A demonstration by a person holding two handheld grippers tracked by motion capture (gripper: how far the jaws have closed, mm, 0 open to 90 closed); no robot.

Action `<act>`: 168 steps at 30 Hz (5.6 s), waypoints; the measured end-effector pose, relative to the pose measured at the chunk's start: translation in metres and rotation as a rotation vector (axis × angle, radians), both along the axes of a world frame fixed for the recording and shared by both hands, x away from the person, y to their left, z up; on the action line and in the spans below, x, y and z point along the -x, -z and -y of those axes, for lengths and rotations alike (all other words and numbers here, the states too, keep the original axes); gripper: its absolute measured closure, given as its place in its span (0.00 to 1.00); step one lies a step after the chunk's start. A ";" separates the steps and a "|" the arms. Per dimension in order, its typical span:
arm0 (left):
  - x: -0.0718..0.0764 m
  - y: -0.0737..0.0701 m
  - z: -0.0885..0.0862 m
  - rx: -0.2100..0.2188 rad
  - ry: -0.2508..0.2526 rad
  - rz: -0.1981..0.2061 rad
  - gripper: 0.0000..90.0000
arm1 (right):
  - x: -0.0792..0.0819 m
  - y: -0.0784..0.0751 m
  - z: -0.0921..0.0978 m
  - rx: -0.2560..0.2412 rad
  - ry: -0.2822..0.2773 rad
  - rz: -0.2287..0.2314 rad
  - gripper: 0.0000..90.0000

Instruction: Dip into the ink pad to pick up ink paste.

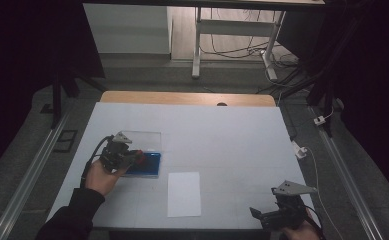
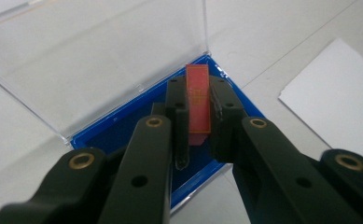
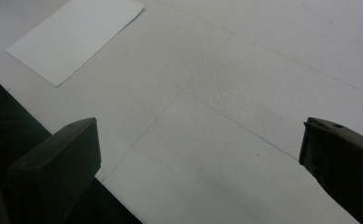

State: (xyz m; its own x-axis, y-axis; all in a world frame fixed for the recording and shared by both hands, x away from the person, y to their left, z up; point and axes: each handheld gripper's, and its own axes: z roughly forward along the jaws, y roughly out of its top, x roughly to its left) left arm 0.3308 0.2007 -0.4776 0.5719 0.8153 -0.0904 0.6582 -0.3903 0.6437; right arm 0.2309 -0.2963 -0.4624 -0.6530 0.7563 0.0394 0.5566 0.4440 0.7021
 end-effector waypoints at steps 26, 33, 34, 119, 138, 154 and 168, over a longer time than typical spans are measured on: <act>-0.011 0.017 0.005 -0.084 -0.038 -0.084 0.89 | 0.000 0.001 -0.001 0.012 -0.003 -0.002 0.00; -0.015 0.019 -0.004 -0.018 -0.054 -0.131 0.89 | 0.000 0.001 -0.002 0.024 -0.008 -0.003 0.00; -0.016 0.019 -0.005 -0.009 -0.056 -0.134 0.89 | 0.000 0.001 -0.002 0.025 -0.008 -0.003 0.00; -0.007 0.018 0.013 -0.072 -0.018 -0.090 0.89 | -0.001 0.001 -0.004 0.039 -0.025 -0.010 0.00; -0.005 0.020 0.013 -0.066 -0.020 -0.070 0.89 | -0.001 0.002 -0.006 0.048 -0.032 -0.011 0.00; -0.004 0.020 0.015 -0.079 -0.023 -0.064 0.89 | -0.001 0.002 -0.006 0.051 -0.033 -0.011 0.00; -0.005 0.020 0.009 -0.042 -0.020 -0.070 0.89 | -0.001 0.002 -0.005 0.046 -0.032 -0.009 0.00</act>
